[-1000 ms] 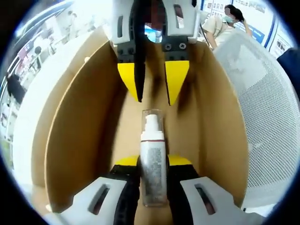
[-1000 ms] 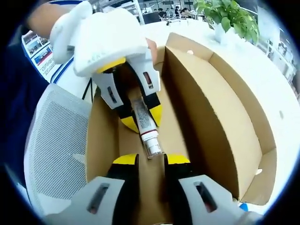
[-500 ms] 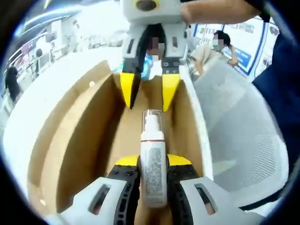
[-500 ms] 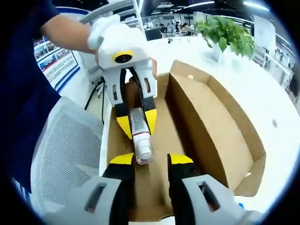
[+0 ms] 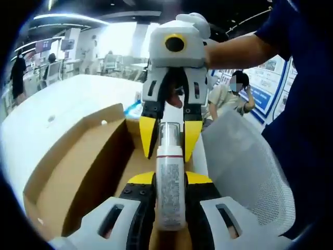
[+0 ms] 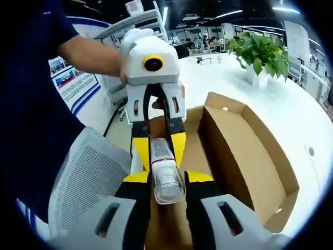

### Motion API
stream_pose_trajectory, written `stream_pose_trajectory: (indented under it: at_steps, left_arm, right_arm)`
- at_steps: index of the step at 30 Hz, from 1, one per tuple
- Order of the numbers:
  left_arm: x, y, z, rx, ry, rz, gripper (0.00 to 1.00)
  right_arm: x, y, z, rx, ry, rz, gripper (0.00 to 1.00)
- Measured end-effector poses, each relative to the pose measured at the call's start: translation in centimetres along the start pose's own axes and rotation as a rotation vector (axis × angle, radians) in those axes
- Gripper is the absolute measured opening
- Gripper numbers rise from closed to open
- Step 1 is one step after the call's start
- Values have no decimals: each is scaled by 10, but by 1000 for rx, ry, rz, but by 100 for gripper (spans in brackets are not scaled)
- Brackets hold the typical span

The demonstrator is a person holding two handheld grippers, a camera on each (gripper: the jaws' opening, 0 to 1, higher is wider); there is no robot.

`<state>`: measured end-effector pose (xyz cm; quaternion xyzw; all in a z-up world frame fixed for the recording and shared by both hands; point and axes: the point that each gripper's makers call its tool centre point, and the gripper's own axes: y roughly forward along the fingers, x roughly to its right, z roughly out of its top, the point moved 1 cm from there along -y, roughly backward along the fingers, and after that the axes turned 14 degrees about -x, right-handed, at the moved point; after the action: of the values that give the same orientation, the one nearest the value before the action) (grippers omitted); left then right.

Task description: Operate the shoe box by opening the lid, removing the specified soft item, and placing it in the target area until the item is outside and the box remains undamaged.

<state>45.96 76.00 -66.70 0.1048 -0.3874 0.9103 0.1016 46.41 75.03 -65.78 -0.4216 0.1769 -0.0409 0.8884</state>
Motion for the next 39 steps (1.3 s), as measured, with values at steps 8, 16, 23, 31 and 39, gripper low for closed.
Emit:
stream_pose_trajectory:
  at_steps: [8,16,23,31,39]
  left_arm:
    - [6,-3,10,38,30,-10,18]
    - [9,4,7,22,24,-9,18]
    - [4,5,5,8,20,4,19]
    - [1,10,-10,-74,61,51,20]
    - [-8,10,-38,-198,35,135,22]
  right_arm:
    - [-9,-3,6,8,12,52,21]
    - [-12,-1,6,-1,8,61,19]
    - [-8,-1,5,-21,3,42,19]
    - [1,0,-13,-149,-32,-6,18]
    - [11,-13,-32,-281,-53,-50,18]
